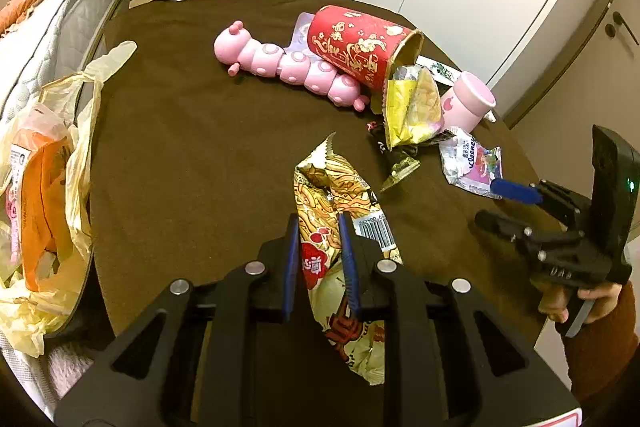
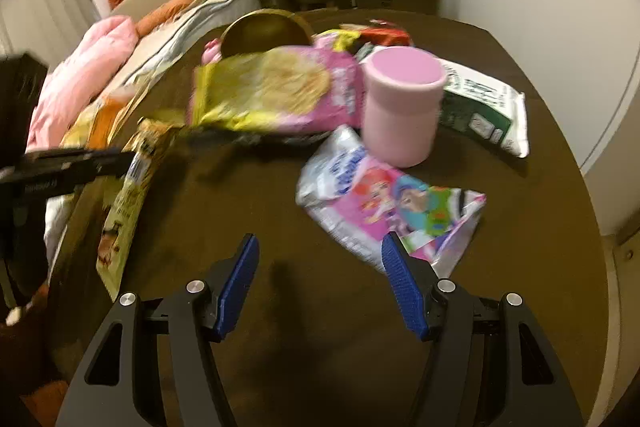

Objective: Collect trash
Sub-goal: 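Grasp the white-pink tissue pack with the right tool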

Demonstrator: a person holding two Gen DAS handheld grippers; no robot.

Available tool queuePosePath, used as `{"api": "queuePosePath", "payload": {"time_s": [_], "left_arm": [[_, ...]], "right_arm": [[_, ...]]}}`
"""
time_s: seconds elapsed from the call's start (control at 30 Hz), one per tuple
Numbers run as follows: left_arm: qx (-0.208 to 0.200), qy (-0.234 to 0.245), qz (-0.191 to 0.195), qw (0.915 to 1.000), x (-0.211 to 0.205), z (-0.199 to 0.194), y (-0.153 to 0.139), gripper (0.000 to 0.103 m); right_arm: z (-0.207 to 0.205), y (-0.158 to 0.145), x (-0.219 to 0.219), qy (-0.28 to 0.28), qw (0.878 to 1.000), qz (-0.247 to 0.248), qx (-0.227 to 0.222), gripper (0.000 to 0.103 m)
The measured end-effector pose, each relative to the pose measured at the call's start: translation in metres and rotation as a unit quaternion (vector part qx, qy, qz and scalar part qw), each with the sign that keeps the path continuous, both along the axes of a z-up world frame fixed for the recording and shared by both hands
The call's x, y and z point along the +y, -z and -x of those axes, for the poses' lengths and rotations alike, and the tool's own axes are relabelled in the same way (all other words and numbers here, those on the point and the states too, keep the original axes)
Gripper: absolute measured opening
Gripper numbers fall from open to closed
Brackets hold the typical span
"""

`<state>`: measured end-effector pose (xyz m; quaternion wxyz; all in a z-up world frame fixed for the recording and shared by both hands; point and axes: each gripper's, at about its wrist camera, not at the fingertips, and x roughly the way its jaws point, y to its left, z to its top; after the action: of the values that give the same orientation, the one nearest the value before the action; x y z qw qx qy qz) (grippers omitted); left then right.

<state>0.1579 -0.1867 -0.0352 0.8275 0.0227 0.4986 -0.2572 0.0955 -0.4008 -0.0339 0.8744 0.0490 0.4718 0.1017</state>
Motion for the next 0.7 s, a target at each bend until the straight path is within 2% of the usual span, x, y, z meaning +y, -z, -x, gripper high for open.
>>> {"api": "queuePosePath", "payload": {"time_s": [0.1,0.17,0.33,0.53,0.7], "left_arm": [[0.006,0.001,0.003,1.0,-0.002,0.003,0.003,0.019],[0.011,0.001,0.006,0.9999,-0.003,0.005,0.005,0.019],[0.021,0.004,0.009,0.9997,-0.004,0.008,0.009,0.019],[0.019,0.012,0.007,0.9997,-0.009,0.013,0.009,0.019],[0.008,0.022,0.007,0.9997,-0.011,0.018,0.004,0.017]], "right_arm": [[0.002,0.001,0.007,-0.005,1.0,0.016,0.0,0.054],[0.001,0.003,0.01,-0.009,1.0,0.016,0.004,0.03],[0.005,-0.004,0.014,-0.006,0.999,0.034,-0.012,0.009],[0.011,-0.023,0.007,0.01,0.999,0.025,-0.037,0.005],[0.013,-0.026,-0.01,0.03,0.999,-0.016,-0.039,0.005]]}}
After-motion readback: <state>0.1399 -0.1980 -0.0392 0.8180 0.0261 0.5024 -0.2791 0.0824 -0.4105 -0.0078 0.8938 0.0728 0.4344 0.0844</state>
